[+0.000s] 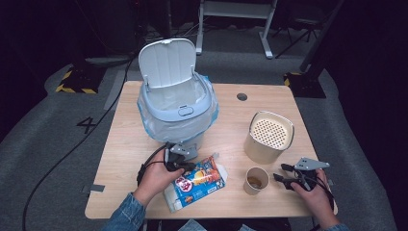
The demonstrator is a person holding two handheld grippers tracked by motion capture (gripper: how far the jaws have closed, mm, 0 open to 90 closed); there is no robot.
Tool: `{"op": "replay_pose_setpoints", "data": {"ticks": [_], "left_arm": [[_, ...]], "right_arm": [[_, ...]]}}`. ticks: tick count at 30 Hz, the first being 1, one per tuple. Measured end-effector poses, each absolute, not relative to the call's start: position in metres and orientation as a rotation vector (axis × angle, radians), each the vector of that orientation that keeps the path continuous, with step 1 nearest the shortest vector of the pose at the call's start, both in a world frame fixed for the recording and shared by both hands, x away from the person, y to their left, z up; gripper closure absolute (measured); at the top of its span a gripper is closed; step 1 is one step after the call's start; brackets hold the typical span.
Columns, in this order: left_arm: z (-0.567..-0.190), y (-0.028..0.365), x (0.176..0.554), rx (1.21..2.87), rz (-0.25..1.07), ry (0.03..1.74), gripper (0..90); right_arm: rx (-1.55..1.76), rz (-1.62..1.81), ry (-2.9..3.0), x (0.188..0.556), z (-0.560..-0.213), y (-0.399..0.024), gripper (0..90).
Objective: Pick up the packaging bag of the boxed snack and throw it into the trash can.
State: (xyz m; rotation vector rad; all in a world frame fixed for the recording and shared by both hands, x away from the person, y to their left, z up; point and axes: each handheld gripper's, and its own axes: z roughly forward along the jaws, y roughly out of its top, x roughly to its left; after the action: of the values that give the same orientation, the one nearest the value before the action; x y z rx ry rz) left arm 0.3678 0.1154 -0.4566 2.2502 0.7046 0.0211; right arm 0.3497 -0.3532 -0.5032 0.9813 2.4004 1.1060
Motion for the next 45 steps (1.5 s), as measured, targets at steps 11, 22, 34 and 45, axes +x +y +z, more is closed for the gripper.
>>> {"op": "replay_pose_setpoints", "data": {"ticks": [11,22,34,45], "left_arm": [[-0.417,0.127,0.358,2.060,0.129,0.634,89.5],[-0.382,0.136,0.356,1.927,0.232,0.626,89.5],[-0.346,0.140,0.354,1.790,0.341,0.630,89.5],[-0.316,0.136,0.358,1.762,0.386,0.593,89.5]], "right_arm": [[0.980,1.106,2.400,0.350,-0.503,-0.353,41.9],[0.979,1.102,2.400,0.347,-0.503,-0.353,41.4],[0.983,1.106,2.398,0.346,-0.503,-0.354,41.2],[0.984,1.105,2.398,0.346,-0.503,-0.354,41.2]]}}
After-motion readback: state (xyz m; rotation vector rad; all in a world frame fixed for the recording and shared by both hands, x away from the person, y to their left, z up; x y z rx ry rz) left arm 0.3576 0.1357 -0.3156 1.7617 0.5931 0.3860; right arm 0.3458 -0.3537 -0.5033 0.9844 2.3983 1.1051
